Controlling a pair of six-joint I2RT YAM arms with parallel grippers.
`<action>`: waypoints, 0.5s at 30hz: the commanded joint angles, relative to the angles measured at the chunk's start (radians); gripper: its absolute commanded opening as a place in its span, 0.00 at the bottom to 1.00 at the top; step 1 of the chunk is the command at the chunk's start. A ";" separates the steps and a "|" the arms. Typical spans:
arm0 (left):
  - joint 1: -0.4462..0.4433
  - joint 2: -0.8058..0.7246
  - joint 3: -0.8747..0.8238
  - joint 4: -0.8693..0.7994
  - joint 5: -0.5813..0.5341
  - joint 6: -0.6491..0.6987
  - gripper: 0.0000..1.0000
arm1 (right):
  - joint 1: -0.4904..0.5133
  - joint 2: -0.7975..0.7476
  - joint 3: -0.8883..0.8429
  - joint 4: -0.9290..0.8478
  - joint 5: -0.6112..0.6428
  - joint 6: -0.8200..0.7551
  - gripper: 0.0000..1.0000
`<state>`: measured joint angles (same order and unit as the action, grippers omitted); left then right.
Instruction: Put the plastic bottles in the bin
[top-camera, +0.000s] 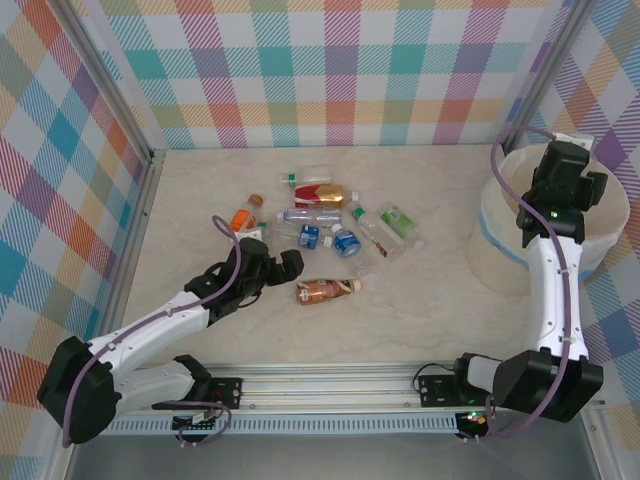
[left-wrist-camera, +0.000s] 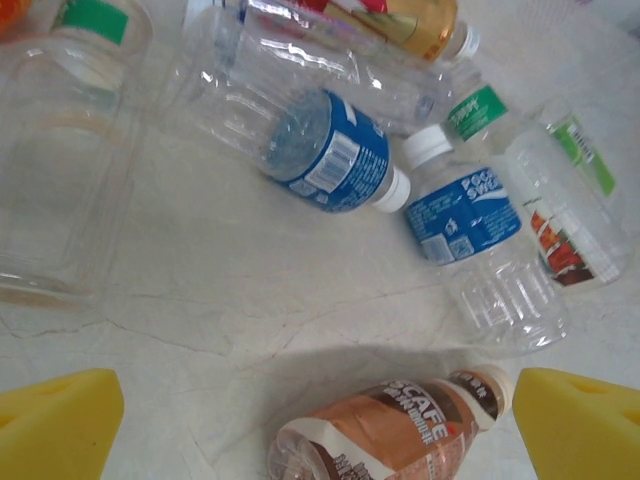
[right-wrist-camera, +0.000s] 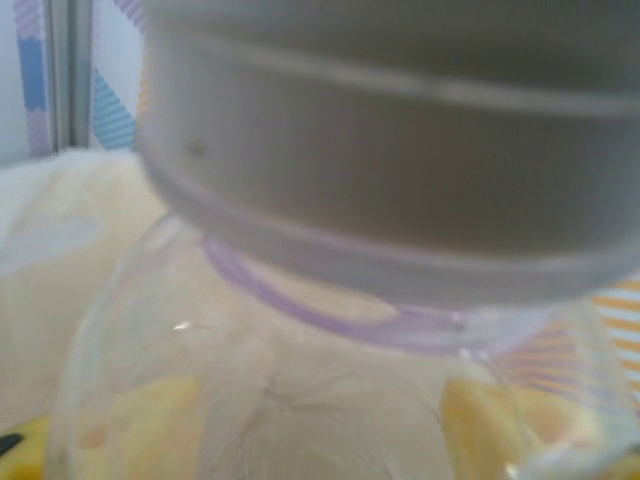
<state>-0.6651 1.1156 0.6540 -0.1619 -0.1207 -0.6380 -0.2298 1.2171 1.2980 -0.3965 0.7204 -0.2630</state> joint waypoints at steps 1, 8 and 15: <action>0.007 0.064 0.056 -0.053 0.106 0.038 1.00 | -0.008 0.019 0.025 -0.055 0.051 0.043 0.75; 0.000 0.205 0.108 -0.043 0.236 0.193 1.00 | 0.007 0.013 0.085 -0.187 -0.003 0.102 0.97; -0.013 0.192 0.096 -0.006 0.257 0.375 1.00 | 0.033 -0.016 0.104 -0.269 -0.064 0.128 1.00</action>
<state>-0.6666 1.3342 0.7376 -0.1841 0.0937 -0.3908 -0.2138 1.2327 1.3708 -0.6155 0.6811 -0.1635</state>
